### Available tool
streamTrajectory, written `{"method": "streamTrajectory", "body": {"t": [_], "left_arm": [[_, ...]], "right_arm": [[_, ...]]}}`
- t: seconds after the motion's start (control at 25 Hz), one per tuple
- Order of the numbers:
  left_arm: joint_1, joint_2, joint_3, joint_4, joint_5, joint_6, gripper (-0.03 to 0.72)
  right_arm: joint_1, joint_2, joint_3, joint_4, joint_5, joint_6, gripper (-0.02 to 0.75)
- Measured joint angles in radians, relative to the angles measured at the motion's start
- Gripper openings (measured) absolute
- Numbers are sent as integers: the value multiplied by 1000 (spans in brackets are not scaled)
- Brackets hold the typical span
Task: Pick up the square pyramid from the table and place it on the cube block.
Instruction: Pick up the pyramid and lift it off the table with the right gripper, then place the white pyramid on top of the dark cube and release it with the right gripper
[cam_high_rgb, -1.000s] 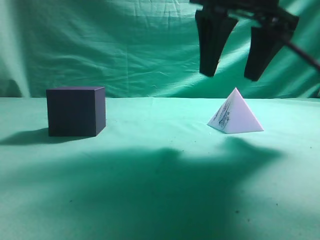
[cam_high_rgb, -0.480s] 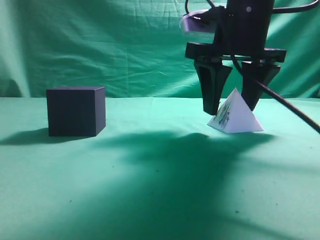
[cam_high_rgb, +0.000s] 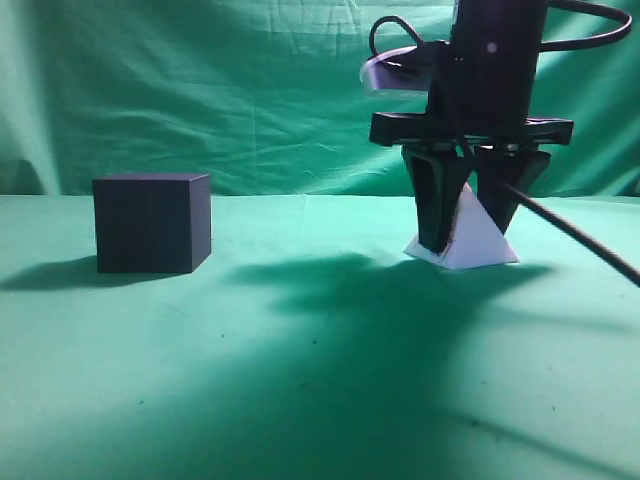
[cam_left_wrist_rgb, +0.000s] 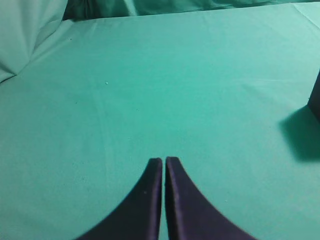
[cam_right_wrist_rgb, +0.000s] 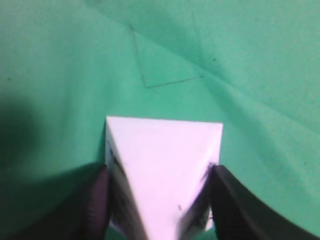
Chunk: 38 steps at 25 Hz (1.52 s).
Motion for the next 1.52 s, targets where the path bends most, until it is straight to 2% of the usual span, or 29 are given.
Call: {"method": "streamTrajectory", "body": {"t": [0.04, 0.44, 0.48, 0.6, 0.72, 0.92, 1.0, 1.16, 1.36, 1.52], "left_arm": [[0, 0, 0, 0, 0, 0, 0], [0, 0, 0, 0, 0, 0, 0], [0, 0, 0, 0, 0, 0, 0], [0, 0, 0, 0, 0, 0, 0], [0, 0, 0, 0, 0, 0, 0], [0, 0, 0, 0, 0, 0, 0], [0, 0, 0, 0, 0, 0, 0], [0, 0, 0, 0, 0, 0, 0], [0, 0, 0, 0, 0, 0, 0], [0, 0, 0, 0, 0, 0, 0]], "right_arm": [[0, 0, 0, -6, 0, 12, 364], [4, -24, -1, -83, 39, 74, 378], [4, -38, -1, -87, 43, 74, 352], [10, -91, -47, -87, 97, 59, 352], [60, -125, -147, -87, 177, 32, 352], [210, -113, -340, -73, 289, 20, 352], [279, -79, -413, -60, 304, 20, 352], [363, 21, -565, -25, 333, 19, 352], [390, 169, -708, 12, 371, 19, 352], [390, 242, -747, 16, 377, 19, 352]]}}
